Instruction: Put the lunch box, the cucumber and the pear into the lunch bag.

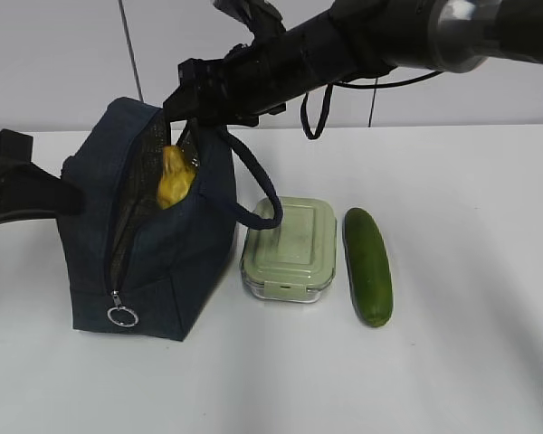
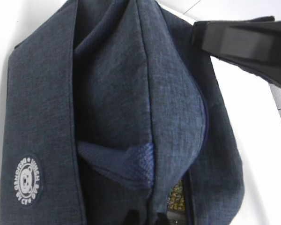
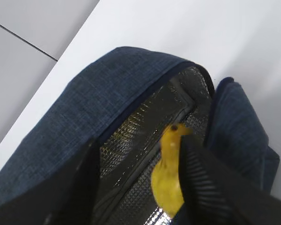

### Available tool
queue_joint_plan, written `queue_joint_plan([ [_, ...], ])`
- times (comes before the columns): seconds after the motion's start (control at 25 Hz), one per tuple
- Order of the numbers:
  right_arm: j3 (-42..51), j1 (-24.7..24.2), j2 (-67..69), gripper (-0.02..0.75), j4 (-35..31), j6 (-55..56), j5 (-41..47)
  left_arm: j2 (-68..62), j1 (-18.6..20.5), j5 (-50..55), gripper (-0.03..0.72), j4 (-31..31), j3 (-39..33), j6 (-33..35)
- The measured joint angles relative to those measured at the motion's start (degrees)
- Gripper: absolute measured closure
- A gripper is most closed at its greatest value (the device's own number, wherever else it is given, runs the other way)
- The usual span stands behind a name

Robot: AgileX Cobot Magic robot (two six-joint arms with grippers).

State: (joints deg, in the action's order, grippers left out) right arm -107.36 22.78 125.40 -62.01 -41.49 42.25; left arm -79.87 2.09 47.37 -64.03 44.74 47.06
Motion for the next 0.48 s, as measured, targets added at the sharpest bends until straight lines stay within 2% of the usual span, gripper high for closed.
queue_joint_plan([
  [0.24, -3.5, -0.4, -0.3, 0.300, 3.0, -0.1, 0.4, 0.0, 0.0, -0.1, 0.685, 0.2, 0.0, 0.0],
  [0.36, -4.3, -1.2, -2.9, 0.298, 10.6, 2.0, 1.3, 0.0, 0.0, -0.1, 0.685, 0.3, 0.0, 0.0],
  [0.48, -4.5, -1.7, -7.4, 0.298, 24.8, 11.1, 3.6, 0.0, 0.0, -0.1, 0.685, 0.4, 0.0, 0.0],
])
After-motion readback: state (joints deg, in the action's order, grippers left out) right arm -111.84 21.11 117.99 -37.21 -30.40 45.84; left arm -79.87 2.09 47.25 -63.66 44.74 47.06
